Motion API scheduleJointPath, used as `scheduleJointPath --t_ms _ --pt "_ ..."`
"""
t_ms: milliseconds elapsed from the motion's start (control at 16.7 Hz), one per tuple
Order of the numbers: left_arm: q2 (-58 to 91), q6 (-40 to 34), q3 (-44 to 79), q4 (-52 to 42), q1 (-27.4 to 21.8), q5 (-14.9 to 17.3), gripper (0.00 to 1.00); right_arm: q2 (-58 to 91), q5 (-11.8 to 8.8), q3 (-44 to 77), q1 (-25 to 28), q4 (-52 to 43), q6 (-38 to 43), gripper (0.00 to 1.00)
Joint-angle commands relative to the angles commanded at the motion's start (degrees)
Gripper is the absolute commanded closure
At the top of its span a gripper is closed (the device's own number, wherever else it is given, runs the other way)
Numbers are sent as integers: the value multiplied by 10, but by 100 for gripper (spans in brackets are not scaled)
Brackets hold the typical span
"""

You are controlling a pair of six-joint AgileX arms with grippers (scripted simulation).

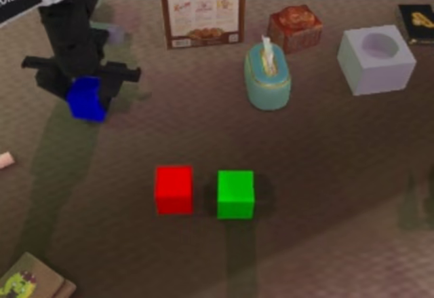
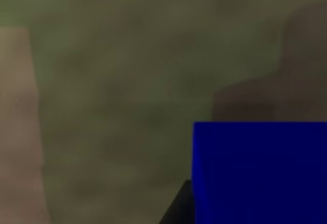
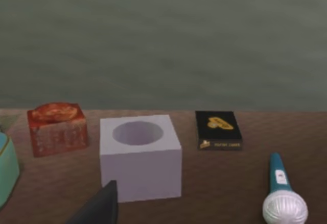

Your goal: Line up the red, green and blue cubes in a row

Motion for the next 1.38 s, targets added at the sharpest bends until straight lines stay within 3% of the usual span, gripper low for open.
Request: scheduleJointPath --t_ms 300,720,960,1380 --pt "-18 -1 74 -94 7 1 100 0 0 0 0 0 0 0" --pt "-11 -20 89 -103 -13 1 100 0 0 0 0 0 0 0" --pt "18 -125 145 -134 -98 0 100 0 0 0 0 0 0 0" --pt "76 -404 269 -207 -314 2 100 0 0 0 0 0 0 0"
